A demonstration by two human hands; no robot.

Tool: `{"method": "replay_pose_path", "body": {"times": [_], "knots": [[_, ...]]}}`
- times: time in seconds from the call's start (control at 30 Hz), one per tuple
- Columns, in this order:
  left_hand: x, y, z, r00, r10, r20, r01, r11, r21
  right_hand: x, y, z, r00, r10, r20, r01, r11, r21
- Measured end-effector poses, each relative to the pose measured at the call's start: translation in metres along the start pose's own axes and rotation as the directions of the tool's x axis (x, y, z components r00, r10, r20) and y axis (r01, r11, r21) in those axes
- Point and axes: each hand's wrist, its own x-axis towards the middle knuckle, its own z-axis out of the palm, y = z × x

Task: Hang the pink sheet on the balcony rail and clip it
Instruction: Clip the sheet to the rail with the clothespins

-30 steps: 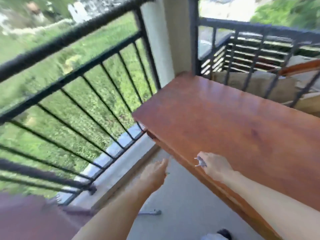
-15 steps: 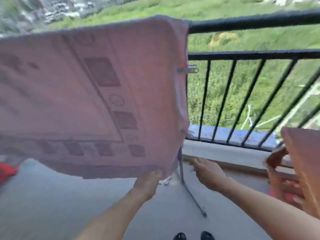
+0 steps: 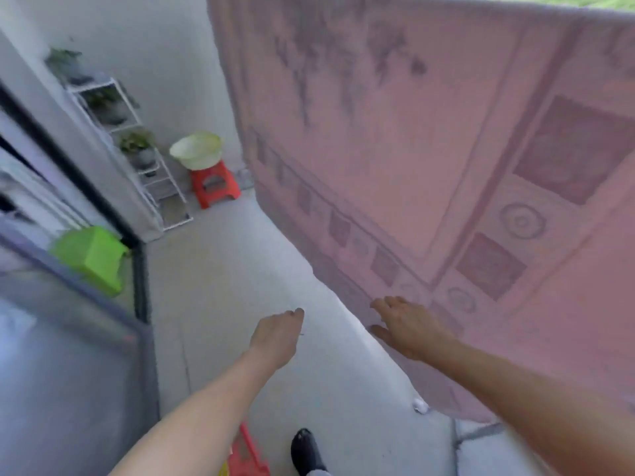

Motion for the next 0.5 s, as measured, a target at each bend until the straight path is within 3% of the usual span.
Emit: {"method": "replay_pose_path", "body": {"times": [0.37, 0.5], "knots": [[0.074, -0.225, -0.03, 0.956, -0.293, -0.004, 0.291, 0.953, -0.082, 0.263, -0.112, -0.019, 0.967, -0.254, -0.016, 0.252, 0.965, -0.068], [0.111, -0.28, -0.041, 0.947, -0.322, -0.011, 0.32, 0.944, -0.084, 0.343, -0.133, -0.031, 0.949, -0.315, -0.018, 0.312, 0.947, -0.078]]}}
